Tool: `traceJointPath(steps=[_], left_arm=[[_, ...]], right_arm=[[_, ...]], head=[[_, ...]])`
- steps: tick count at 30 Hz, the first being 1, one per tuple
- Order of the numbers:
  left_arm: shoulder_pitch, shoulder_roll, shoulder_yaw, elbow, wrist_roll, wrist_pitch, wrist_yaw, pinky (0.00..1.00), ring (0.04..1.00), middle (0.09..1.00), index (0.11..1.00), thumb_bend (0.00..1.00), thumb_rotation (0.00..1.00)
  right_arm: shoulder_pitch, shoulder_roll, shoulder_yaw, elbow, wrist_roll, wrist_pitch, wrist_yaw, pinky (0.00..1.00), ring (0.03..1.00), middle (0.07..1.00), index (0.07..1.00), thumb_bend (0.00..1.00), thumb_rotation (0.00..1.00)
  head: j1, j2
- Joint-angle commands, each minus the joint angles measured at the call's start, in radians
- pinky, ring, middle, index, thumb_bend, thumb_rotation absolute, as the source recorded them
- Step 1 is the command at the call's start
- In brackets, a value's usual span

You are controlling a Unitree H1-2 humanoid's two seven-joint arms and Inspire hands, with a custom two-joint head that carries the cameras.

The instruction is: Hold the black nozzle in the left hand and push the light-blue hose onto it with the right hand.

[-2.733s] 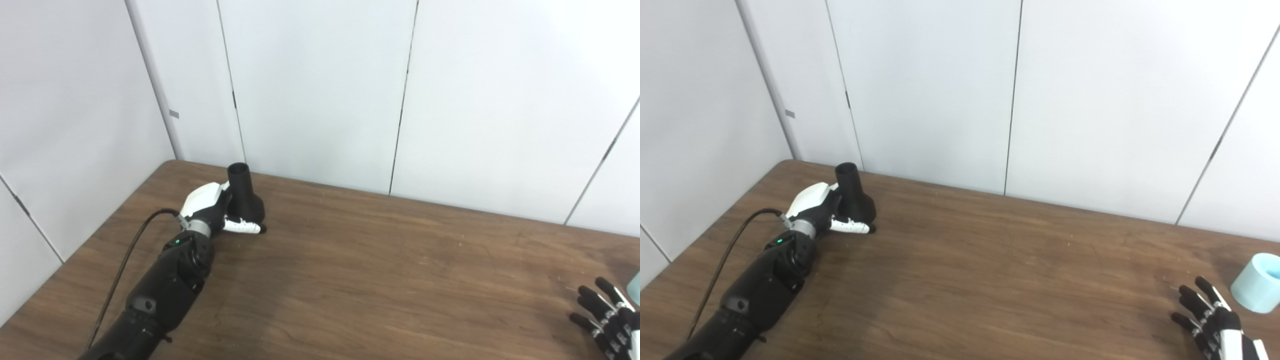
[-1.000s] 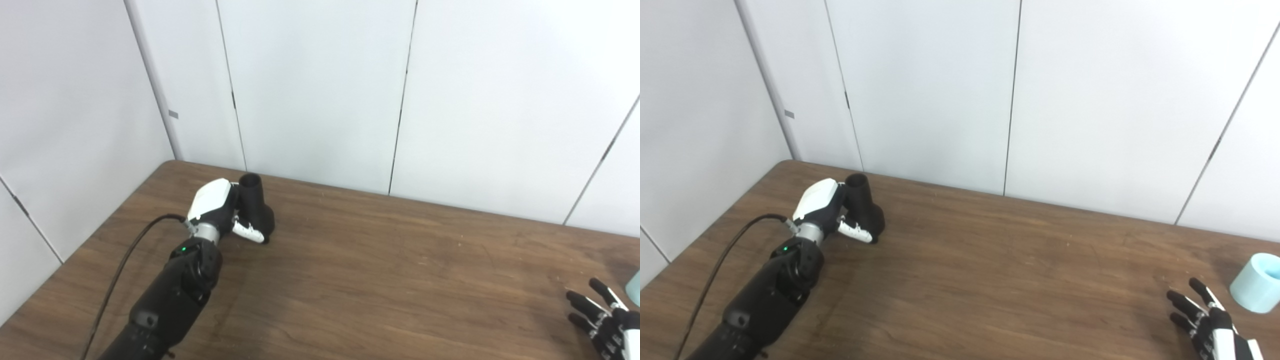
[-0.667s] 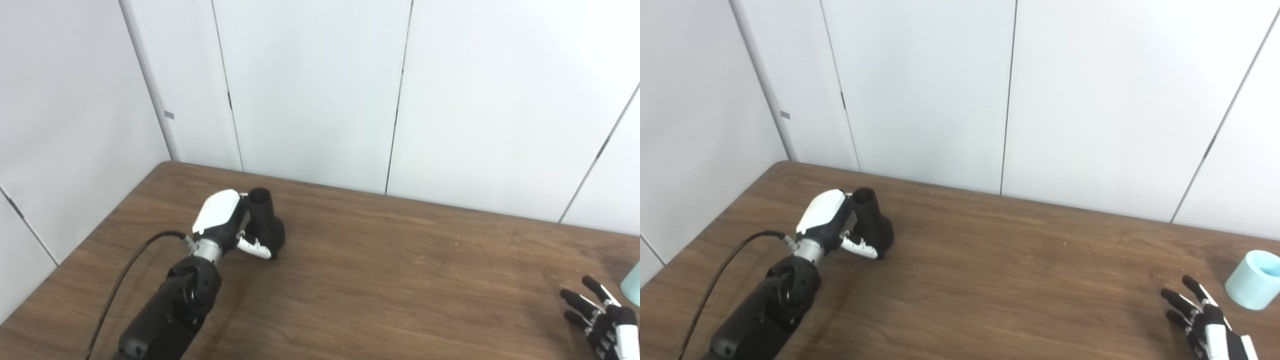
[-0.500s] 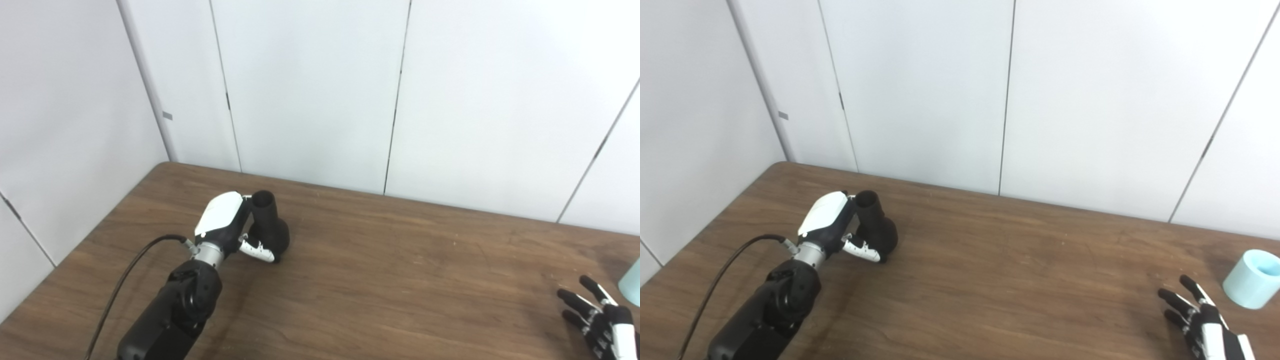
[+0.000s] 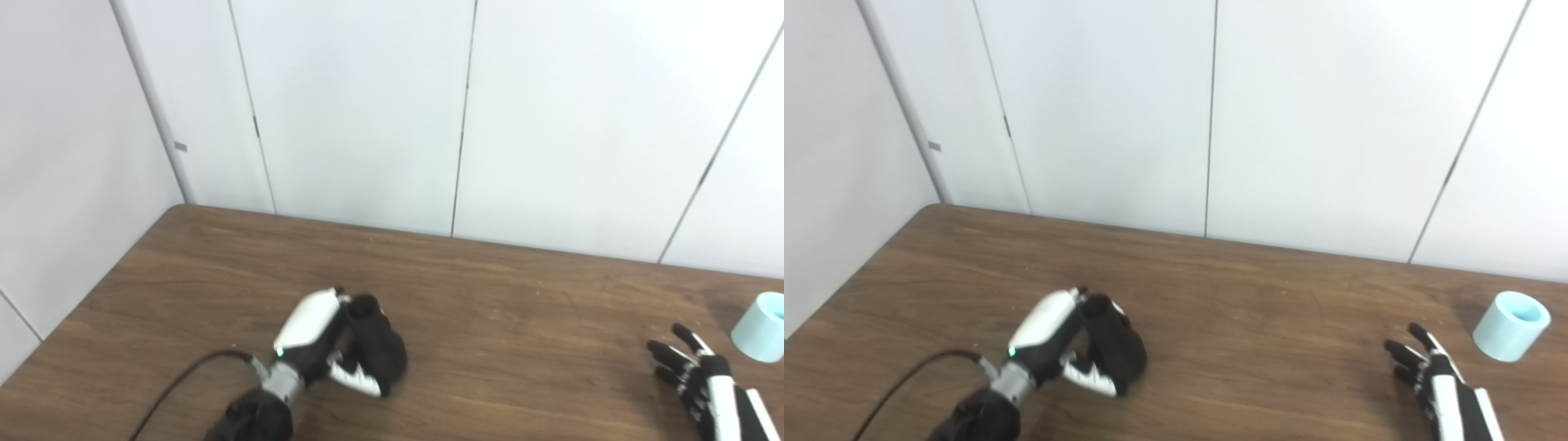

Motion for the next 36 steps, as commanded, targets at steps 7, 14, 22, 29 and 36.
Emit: traceJointPath(steps=[7, 14, 22, 29, 36], left_arm=[[0.037, -0.047, -0.051, -0.038, 0.014, -0.066, -0.031, 1.00, 0.828, 0.511, 0.469, 0.52, 0.00], [0.082, -0.060, -0.153, -0.042, 0.086, -0.089, -0.094, 1.00, 0.828, 0.492, 0.483, 0.52, 0.00], [0.070, -0.061, -0.225, -0.030, 0.106, -0.081, -0.175, 1.00, 0.828, 0.498, 0.480, 0.52, 0.00], [0.035, -0.068, -0.261, -0.018, 0.112, -0.071, -0.233, 1.00, 0.815, 0.488, 0.487, 0.52, 0.00], [0.025, -0.069, -0.270, 0.011, 0.098, -0.088, -0.230, 1.00, 0.806, 0.479, 0.492, 0.52, 0.00]], right_arm=[[-0.022, 0.014, 0.009, -0.078, -0.013, 0.029, -0.008, 0.88, 0.887, 0.805, 0.916, 0.53, 1.00], [-0.030, 0.036, 0.018, -0.124, -0.033, 0.076, -0.021, 0.92, 0.905, 0.808, 0.919, 0.49, 1.00], [-0.036, 0.035, 0.012, -0.181, -0.033, 0.136, -0.021, 0.91, 0.911, 0.815, 0.866, 0.52, 1.00], [-0.043, 0.042, 0.006, -0.215, -0.032, 0.167, -0.030, 0.87, 0.896, 0.807, 0.844, 0.53, 1.00], [-0.048, 0.043, 0.005, -0.232, -0.044, 0.176, -0.041, 0.86, 0.893, 0.806, 0.844, 0.52, 1.00]], head=[[-0.031, 0.015], [-0.087, 0.048], [-0.115, 0.093], [-0.138, 0.107], [-0.182, 0.111]])
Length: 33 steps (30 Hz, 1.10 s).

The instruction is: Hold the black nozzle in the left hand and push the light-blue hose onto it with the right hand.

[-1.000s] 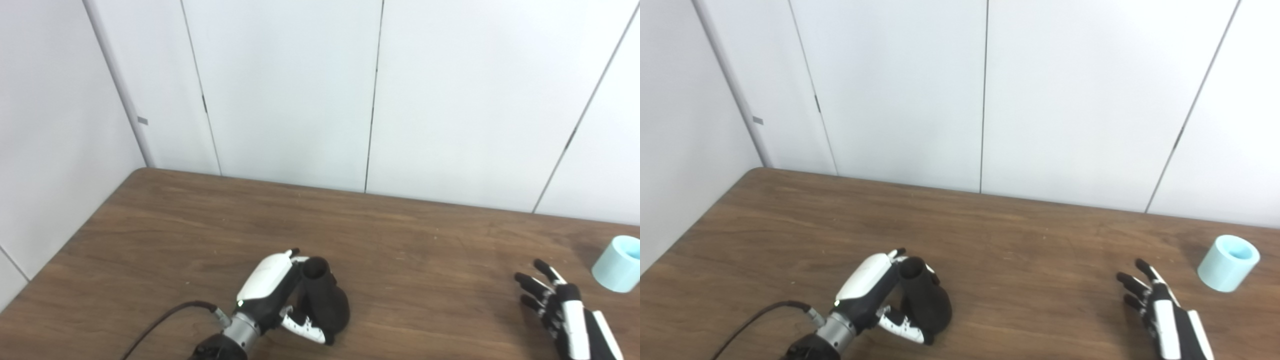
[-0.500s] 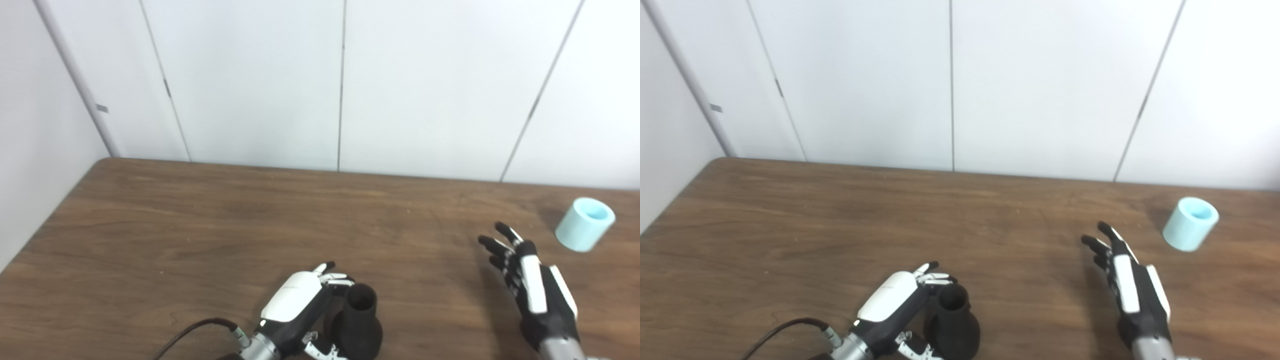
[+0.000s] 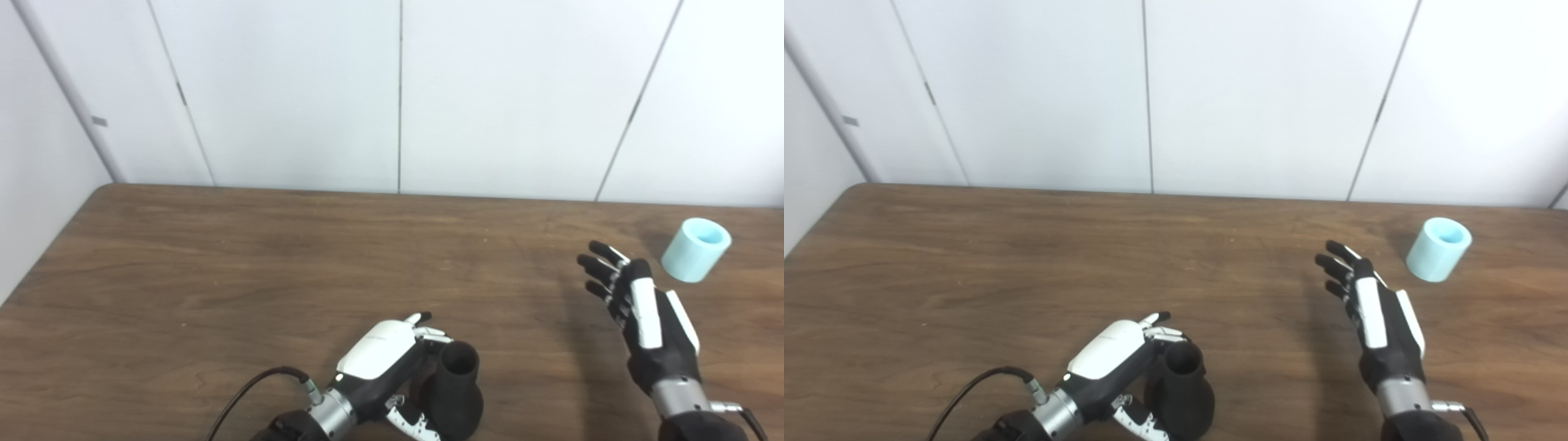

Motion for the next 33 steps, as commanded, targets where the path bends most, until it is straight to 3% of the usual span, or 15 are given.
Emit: traceJointPath(steps=[1, 8, 9, 11, 13, 17, 20, 25, 33], left_arm=[[0.021, 0.020, -0.015, 0.053, 0.028, 0.008, -0.042, 1.00, 0.806, 0.478, 0.492, 0.52, 0.00], [0.028, 0.032, 0.002, 0.071, 0.031, -0.021, -0.020, 1.00, 0.806, 0.478, 0.493, 0.52, 0.00], [0.030, 0.033, 0.007, 0.078, 0.028, -0.026, -0.014, 1.00, 0.806, 0.478, 0.492, 0.52, 0.00], [0.032, 0.034, 0.016, 0.086, 0.022, -0.033, -0.006, 1.00, 0.802, 0.479, 0.492, 0.52, 0.00], [0.039, 0.035, 0.027, 0.089, 0.013, -0.040, 0.000, 1.00, 0.799, 0.483, 0.491, 0.52, 0.00], [0.042, 0.045, 0.045, 0.103, -0.015, -0.071, 0.008, 1.00, 0.799, 0.504, 0.479, 0.52, 0.00], [0.038, 0.053, 0.056, 0.112, -0.036, -0.094, 0.008, 1.00, 0.798, 0.508, 0.477, 0.52, 0.00], [0.032, 0.068, 0.071, 0.134, -0.059, -0.138, 0.016, 1.00, 0.796, 0.502, 0.479, 0.52, 0.00], [0.021, 0.097, 0.093, 0.178, -0.086, -0.199, 0.029, 1.00, 0.795, 0.500, 0.480, 0.52, 0.00]], right_arm=[[-0.034, -0.008, -0.010, -0.043, -0.009, -0.017, -0.008, 0.85, 0.891, 0.803, 0.846, 0.51, 1.00], [-0.084, -0.059, -0.035, -0.094, -0.031, 0.033, -0.011, 0.82, 0.873, 0.791, 0.845, 0.49, 1.00], [-0.103, -0.092, -0.035, -0.092, -0.054, 0.037, -0.005, 0.82, 0.872, 0.802, 0.850, 0.48, 0.96], [-0.140, -0.150, -0.030, -0.083, -0.101, 0.047, 0.003, 0.81, 0.864, 0.816, 0.858, 0.48, 0.76], [-0.182, -0.219, -0.004, -0.062, -0.198, 0.062, 0.001, 0.79, 0.849, 0.821, 0.847, 0.55, 0.55], [-0.274, -0.350, 0.060, -0.009, -0.365, 0.084, 0.033, 0.78, 0.850, 0.825, 0.821, 0.69, 0.41], [-0.323, -0.408, 0.068, 0.028, -0.410, 0.087, 0.081, 0.78, 0.862, 0.834, 0.816, 0.70, 0.36], [-0.392, -0.495, 0.119, 0.109, -0.560, 0.088, 0.149, 0.90, 0.925, 0.863, 0.829, 0.72, 0.28], [-0.519, -0.589, 0.219, 0.341, -0.731, 0.073, 0.200, 0.97, 0.957, 0.879, 0.837, 0.80, 0.22]], head=[[-0.002, 0.001], [-0.091, -0.014], [-0.124, -0.022], [-0.164, -0.030], [-0.204, -0.039], [-0.278, -0.052], [-0.310, -0.056], [-0.357, -0.063], [-0.448, -0.061]])
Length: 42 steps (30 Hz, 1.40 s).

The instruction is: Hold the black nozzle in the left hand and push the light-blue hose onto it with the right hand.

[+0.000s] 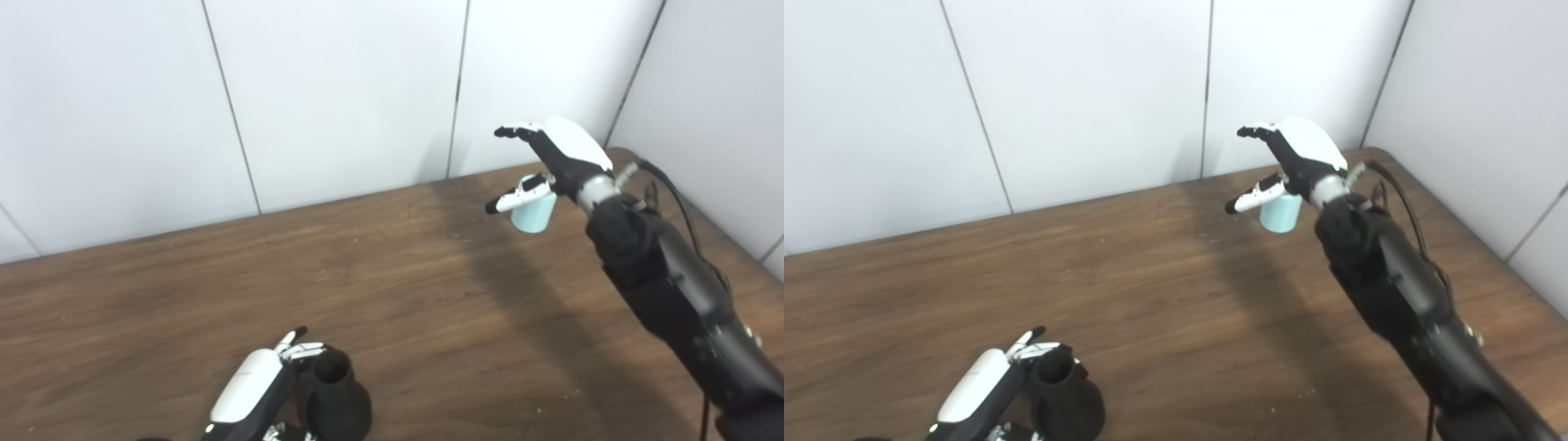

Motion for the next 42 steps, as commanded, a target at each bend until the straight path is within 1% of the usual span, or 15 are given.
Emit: traceJointPath(steps=[1, 3, 9, 17, 23, 24, 25, 26, 27, 28, 30, 33, 35, 37, 42], left_arm=[[0.019, 0.051, 0.004, 0.059, 0.034, 0.018, -0.032, 1.00, 0.795, 0.496, 0.483, 0.52, 0.00], [0.017, 0.055, 0.008, 0.064, 0.030, 0.014, -0.034, 1.00, 0.795, 0.492, 0.486, 0.52, 0.00], [0.018, 0.055, 0.009, 0.058, 0.032, 0.023, -0.040, 1.00, 0.810, 0.491, 0.486, 0.52, 0.00], [0.018, 0.054, 0.010, 0.043, 0.036, 0.041, -0.051, 1.00, 0.840, 0.480, 0.493, 0.52, 0.00], [0.024, 0.051, 0.010, 0.034, 0.044, 0.046, -0.048, 1.00, 0.833, 0.481, 0.492, 0.52, 0.00], [0.026, 0.049, 0.009, 0.034, 0.046, 0.046, -0.046, 1.00, 0.831, 0.481, 0.492, 0.52, 0.00], [0.028, 0.047, 0.008, 0.034, 0.047, 0.046, -0.044, 1.00, 0.828, 0.484, 0.490, 0.52, 0.00], [0.030, 0.046, 0.008, 0.036, 0.049, 0.045, -0.042, 1.00, 0.823, 0.487, 0.488, 0.52, 0.00], [0.031, 0.045, 0.007, 0.039, 0.050, 0.043, -0.039, 1.00, 0.815, 0.489, 0.487, 0.52, 0.00], [0.031, 0.044, 0.007, 0.041, 0.050, 0.042, -0.038, 1.00, 0.807, 0.490, 0.486, 0.52, 0.00], [0.032, 0.044, 0.007, 0.045, 0.051, 0.039, -0.034, 1.00, 0.795, 0.490, 0.486, 0.52, 0.00], [0.033, 0.044, 0.007, 0.047, 0.049, 0.038, -0.032, 1.00, 0.792, 0.490, 0.486, 0.52, 0.00], [0.034, 0.045, 0.008, 0.046, 0.047, 0.038, -0.031, 1.00, 0.791, 0.491, 0.486, 0.52, 0.00], [0.033, 0.046, 0.010, 0.044, 0.044, 0.038, -0.032, 1.00, 0.790, 0.491, 0.485, 0.52, 0.00], [0.032, 0.046, 0.013, 0.044, 0.044, 0.040, -0.033, 1.00, 0.786, 0.477, 0.494, 0.52, 0.00]], right_arm=[[-0.082, -0.046, 0.009, 0.051, -0.041, -0.016, 0.004, 0.96, 0.955, 0.880, 0.834, 0.82, 0.23], [-0.119, -0.063, 0.034, 0.123, -0.066, -0.012, 0.025, 0.95, 0.950, 0.877, 0.832, 0.86, 0.23], [-0.194, -0.085, 0.070, 0.232, -0.110, 0.002, 0.119, 0.96, 0.952, 0.882, 0.830, 0.96, 0.22], [-0.269, -0.086, 0.100, 0.361, -0.117, 0.001, 0.227, 0.96, 0.957, 0.915, 0.845, 0.99, 0.20], [-0.292, -0.067, 0.101, 0.433, -0.128, 0.004, 0.281, 0.90, 0.923, 0.916, 0.866, 1.00, 0.17], [-0.287, -0.061, 0.090, 0.436, -0.118, 0.004, 0.279, 0.69, 0.769, 0.789, 0.868, 1.00, 0.16], [-0.284, -0.055, 0.084, 0.442, -0.108, 0.004, 0.276, 0.55, 0.669, 0.741, 0.862, 1.00, 0.14], [-0.282, -0.052, 0.083, 0.450, -0.099, 0.003, 0.273, 0.43, 0.561, 0.657, 0.853, 0.99, 0.11], [-0.282, -0.050, 0.085, 0.456, -0.094, 0.003, 0.271, 0.39, 0.511, 0.619, 0.845, 0.98, 0.08], [-0.282, -0.049, 0.087, 0.460, -0.092, 0.003, 0.271, 0.46, 0.582, 0.684, 0.839, 0.98, 0.06], [-0.284, -0.051, 0.106, 0.471, -0.090, -0.003, 0.271, 0.59, 0.693, 0.749, 0.834, 0.98, 0.05], [-0.284, -0.056, 0.121, 0.482, -0.083, -0.017, 0.263, 0.65, 0.742, 0.773, 0.832, 0.98, 0.05], [-0.278, -0.056, 0.127, 0.488, -0.078, -0.036, 0.248, 0.76, 0.823, 0.822, 0.816, 0.99, 0.04], [-0.276, -0.052, 0.134, 0.504, -0.076, -0.048, 0.234, 0.78, 0.825, 0.822, 0.809, 0.98, 0.02], [-0.278, -0.038, 0.147, 0.517, -0.074, -0.044, 0.220, 0.68, 0.741, 0.805, 0.794, 0.95, 0.00]], head=[[-0.001, 0.001], [-0.002, 0.002], [0.002, 0.003], [0.015, 0.006], [0.036, -0.008], [0.040, -0.011], [0.041, -0.011], [0.042, -0.012], [0.042, -0.012], [0.042, -0.012], [0.044, -0.011], [0.046, -0.009], [0.050, -0.010], [0.050, -0.010], [0.058, -0.007]])
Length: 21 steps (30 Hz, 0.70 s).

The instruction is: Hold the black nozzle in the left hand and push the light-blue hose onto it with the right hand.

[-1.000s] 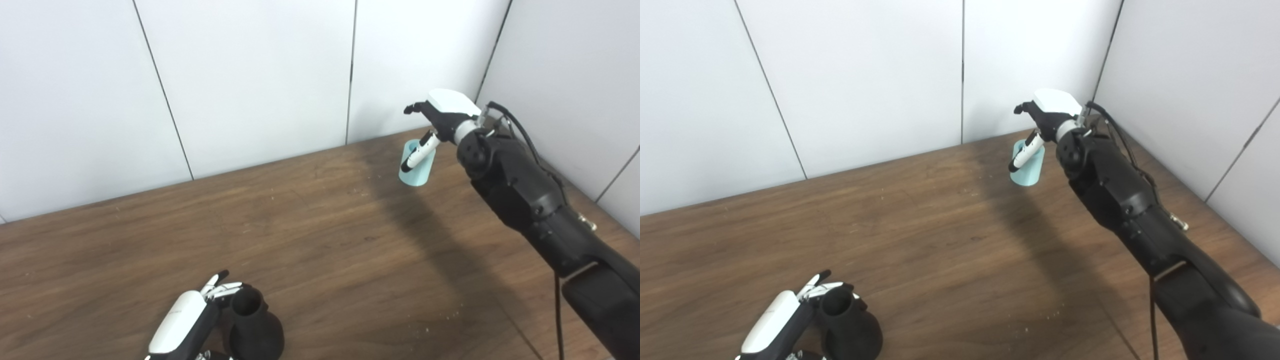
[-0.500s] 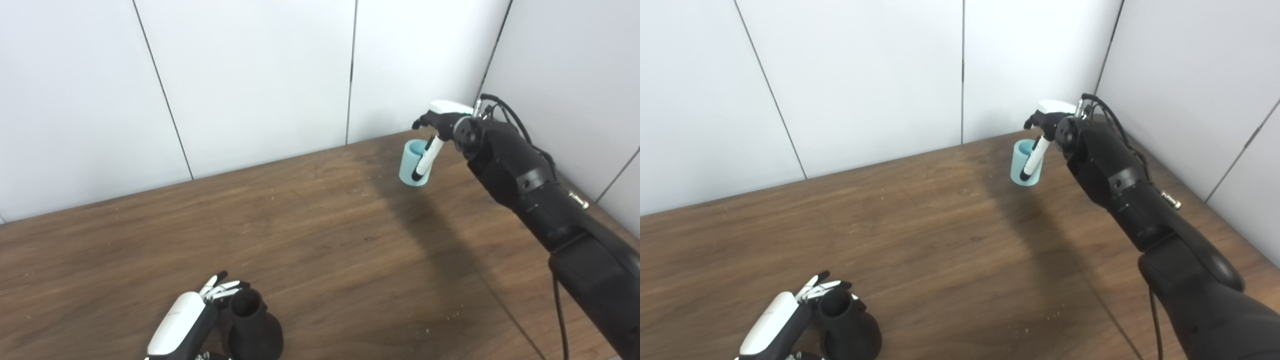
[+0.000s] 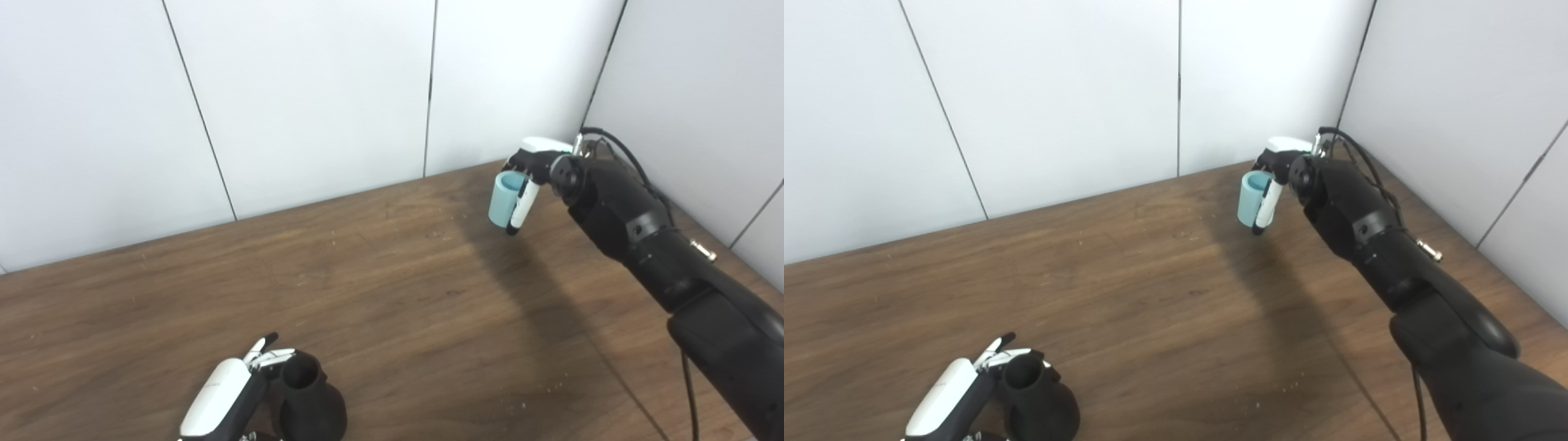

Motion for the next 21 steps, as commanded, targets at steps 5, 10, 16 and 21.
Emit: traceJointPath(steps=[5, 10, 16, 21], left_arm=[[0.032, 0.033, -0.006, 0.034, 0.061, 0.046, -0.038, 1.00, 0.778, 0.475, 0.495, 0.52, 0.00], [0.030, 0.033, -0.007, 0.036, 0.060, 0.046, -0.039, 1.00, 0.778, 0.475, 0.495, 0.52, 0.00], [0.029, 0.036, -0.009, 0.034, 0.057, 0.045, -0.045, 1.00, 0.778, 0.475, 0.495, 0.52, 0.00], [0.025, 0.038, -0.009, 0.038, 0.054, 0.045, -0.049, 1.00, 0.778, 0.475, 0.495, 0.52, 0.00]], right_arm=[[-0.047, -0.010, -0.003, -0.003, 0.002, -0.011, -0.057, 0.66, 0.728, 0.793, 0.780, 0.94, 0.00], [-0.046, -0.012, 0.000, -0.005, 0.007, -0.011, -0.064, 0.65, 0.723, 0.790, 0.778, 0.94, 0.00], [-0.044, -0.013, 0.000, -0.006, 0.005, -0.008, -0.074, 0.65, 0.716, 0.782, 0.773, 0.93, 0.00], [-0.045, -0.010, 0.005, -0.005, 0.003, -0.010, -0.084, 0.64, 0.715, 0.775, 0.767, 0.93, 0.00]], head=[[-0.004, 0.002], [-0.005, 0.002], [-0.006, 0.005], [-0.006, 0.007]])
